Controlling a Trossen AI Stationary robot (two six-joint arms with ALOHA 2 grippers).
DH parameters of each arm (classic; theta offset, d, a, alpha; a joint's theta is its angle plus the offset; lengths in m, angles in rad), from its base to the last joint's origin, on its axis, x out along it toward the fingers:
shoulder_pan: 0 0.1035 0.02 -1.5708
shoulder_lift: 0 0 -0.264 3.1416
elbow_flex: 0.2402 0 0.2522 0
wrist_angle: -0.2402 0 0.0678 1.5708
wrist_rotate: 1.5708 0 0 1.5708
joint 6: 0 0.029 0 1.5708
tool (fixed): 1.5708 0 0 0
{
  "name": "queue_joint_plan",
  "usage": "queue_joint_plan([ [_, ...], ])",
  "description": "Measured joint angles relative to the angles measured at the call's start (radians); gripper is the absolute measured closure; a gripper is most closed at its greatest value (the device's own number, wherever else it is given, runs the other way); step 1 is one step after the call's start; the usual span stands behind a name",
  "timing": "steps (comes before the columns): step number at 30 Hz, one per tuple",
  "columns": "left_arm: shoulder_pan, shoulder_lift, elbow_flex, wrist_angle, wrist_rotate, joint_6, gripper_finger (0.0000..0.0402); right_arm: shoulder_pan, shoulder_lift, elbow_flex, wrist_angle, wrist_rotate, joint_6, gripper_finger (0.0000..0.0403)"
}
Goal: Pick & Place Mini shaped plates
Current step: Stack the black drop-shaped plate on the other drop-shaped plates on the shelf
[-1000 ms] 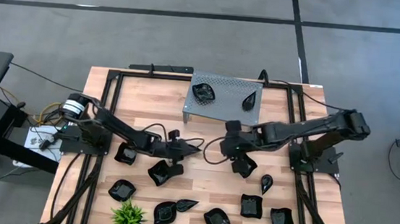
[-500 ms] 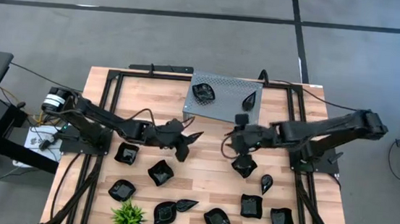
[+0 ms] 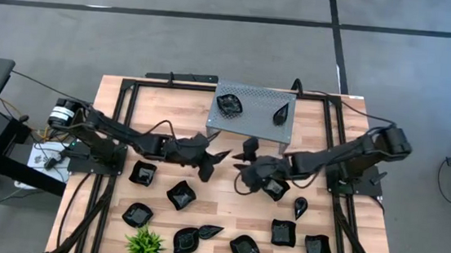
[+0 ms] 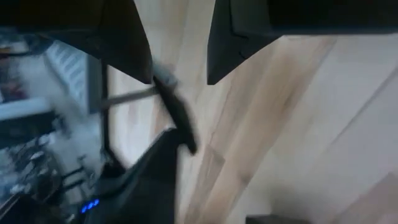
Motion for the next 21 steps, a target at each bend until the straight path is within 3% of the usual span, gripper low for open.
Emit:
queue_joint_plan([
  [8,-0.015,0.000,0.001,0.015,0.002,0.003,0.0397,-0.023,0.084,0.111,-0.015,-0.073,-0.083,0.0265],
  [21,-0.015,0.000,0.002,0.044,0.020,0.036,0.0395,-0.100,0.064,0.145,-0.186,-0.149,-0.088,0.0291],
])
